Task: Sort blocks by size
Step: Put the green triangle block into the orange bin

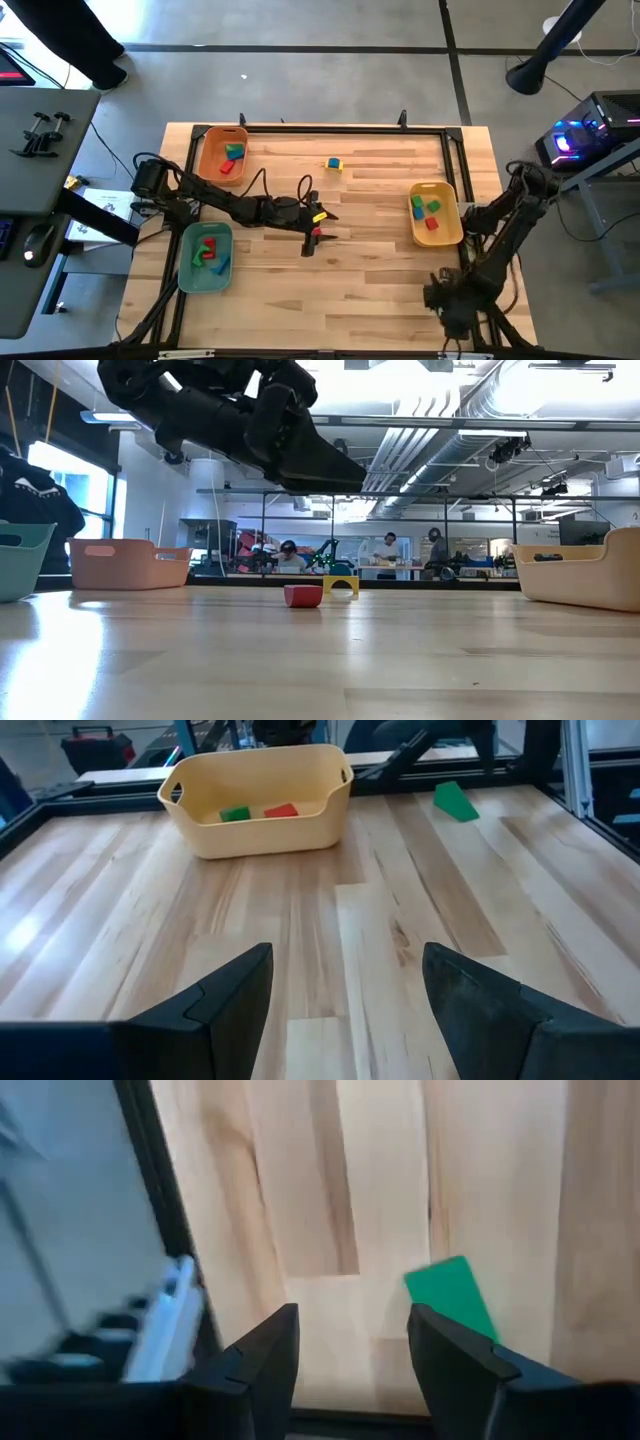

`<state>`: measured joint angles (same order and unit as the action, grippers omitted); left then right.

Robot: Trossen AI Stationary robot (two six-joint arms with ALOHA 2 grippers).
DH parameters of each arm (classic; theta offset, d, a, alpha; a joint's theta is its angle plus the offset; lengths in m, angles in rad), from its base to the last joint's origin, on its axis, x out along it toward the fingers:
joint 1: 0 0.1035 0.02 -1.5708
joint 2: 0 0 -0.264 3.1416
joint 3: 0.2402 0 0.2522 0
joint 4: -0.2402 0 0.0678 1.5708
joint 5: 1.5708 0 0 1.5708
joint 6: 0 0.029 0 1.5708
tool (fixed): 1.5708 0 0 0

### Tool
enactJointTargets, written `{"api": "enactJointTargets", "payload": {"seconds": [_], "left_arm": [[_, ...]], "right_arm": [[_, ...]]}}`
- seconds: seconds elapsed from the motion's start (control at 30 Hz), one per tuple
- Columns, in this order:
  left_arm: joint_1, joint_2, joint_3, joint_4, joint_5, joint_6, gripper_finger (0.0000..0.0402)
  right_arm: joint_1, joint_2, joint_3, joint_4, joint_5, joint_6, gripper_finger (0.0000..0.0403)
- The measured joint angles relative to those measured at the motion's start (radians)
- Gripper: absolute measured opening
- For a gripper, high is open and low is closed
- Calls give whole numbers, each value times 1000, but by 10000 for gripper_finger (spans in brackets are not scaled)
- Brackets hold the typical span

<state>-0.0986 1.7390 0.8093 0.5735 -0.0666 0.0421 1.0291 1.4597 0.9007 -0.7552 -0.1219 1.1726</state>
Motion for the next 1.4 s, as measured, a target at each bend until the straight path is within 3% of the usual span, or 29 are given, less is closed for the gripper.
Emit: {"api": "enactJointTargets", "payload": {"seconds": [0.17, 0.27, 0.37, 0.5, 0.8, 1.23, 1.4], "left_arm": [[0, 0, 0, 0, -2, -23, 243], [0, 0, 0, 0, -2, -23, 243], [0, 0, 0, -7, -1, -23, 243], [0, 0, 0, -17, -1, -7, 243], [0, 0, 0, -29, 3, 14, 243], [0, 0, 0, -36, 4, 14, 243], [0, 0, 0, -36, 4, 12, 243]], "right_arm": [[-16, 224, 214, -382, 1, -266, 181], [13, 300, 281, -469, 45, -361, 181], [53, 318, 285, -434, 41, -389, 181], [88, 305, 274, -414, -1, -299, 181], [111, 285, 166, -327, 51, -160, 181], [109, 278, 11, -95, -10, -152, 181], [102, 278, 9, -80, -11, -92, 153]]}}
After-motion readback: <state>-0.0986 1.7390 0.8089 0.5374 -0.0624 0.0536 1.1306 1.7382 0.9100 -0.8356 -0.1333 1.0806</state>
